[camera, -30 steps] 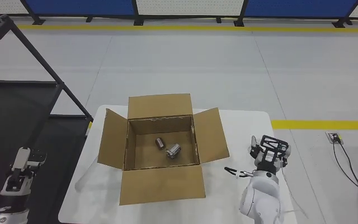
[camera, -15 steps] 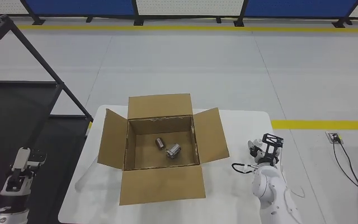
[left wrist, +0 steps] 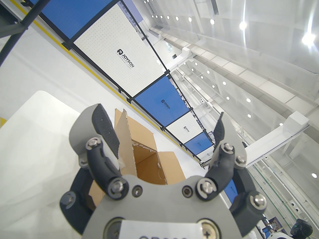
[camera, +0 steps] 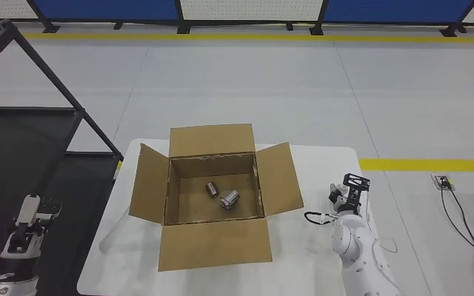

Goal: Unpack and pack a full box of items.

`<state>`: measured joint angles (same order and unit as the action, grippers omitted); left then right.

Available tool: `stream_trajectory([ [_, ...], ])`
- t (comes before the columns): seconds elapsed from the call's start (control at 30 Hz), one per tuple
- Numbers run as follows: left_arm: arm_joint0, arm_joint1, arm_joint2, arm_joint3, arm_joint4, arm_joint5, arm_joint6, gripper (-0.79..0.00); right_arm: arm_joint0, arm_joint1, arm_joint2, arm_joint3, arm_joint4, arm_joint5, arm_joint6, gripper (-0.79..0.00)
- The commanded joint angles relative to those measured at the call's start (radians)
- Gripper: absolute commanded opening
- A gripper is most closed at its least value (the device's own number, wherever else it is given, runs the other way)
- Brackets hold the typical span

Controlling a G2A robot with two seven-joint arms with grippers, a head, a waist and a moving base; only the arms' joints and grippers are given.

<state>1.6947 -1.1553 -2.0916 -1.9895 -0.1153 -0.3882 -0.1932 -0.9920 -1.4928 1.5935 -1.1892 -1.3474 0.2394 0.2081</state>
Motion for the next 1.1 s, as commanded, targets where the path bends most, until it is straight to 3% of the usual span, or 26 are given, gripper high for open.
stream_trajectory([
  [0.0, 0.000, 0.000, 0.000, 0.000, 0.000, 0.000, 0.000, 0.000, -0.006, 0.000, -0.002, -0.011, 0.009, -0.007, -0.010, -0.785],
  [0.13, 0.000, 0.000, 0.000, 0.000, 0.000, 0.000, 0.000, 0.000, -0.031, 0.001, -0.002, -0.071, 0.028, -0.018, -0.035, -0.785],
  [0.37, 0.000, 0.000, 0.000, 0.000, 0.000, 0.000, 0.000, 0.000, -0.088, -0.009, -0.046, -0.274, 0.051, 0.058, -0.074, -0.785],
  [0.7, 0.000, 0.000, 0.000, 0.000, 0.000, 0.000, 0.000, 0.000, -0.123, -0.025, -0.262, -0.593, -0.163, 0.127, -0.041, -0.785],
  [0.9, 0.000, 0.000, 0.000, 0.000, 0.000, 0.000, 0.000, 0.000, -0.096, -0.044, -0.404, -0.637, -0.293, 0.231, -0.090, -0.785],
  [1.07, 0.000, 0.000, 0.000, 0.000, 0.000, 0.000, 0.000, 0.000, -0.061, -0.055, -0.478, -0.625, -0.291, 0.166, -0.090, -0.785],
])
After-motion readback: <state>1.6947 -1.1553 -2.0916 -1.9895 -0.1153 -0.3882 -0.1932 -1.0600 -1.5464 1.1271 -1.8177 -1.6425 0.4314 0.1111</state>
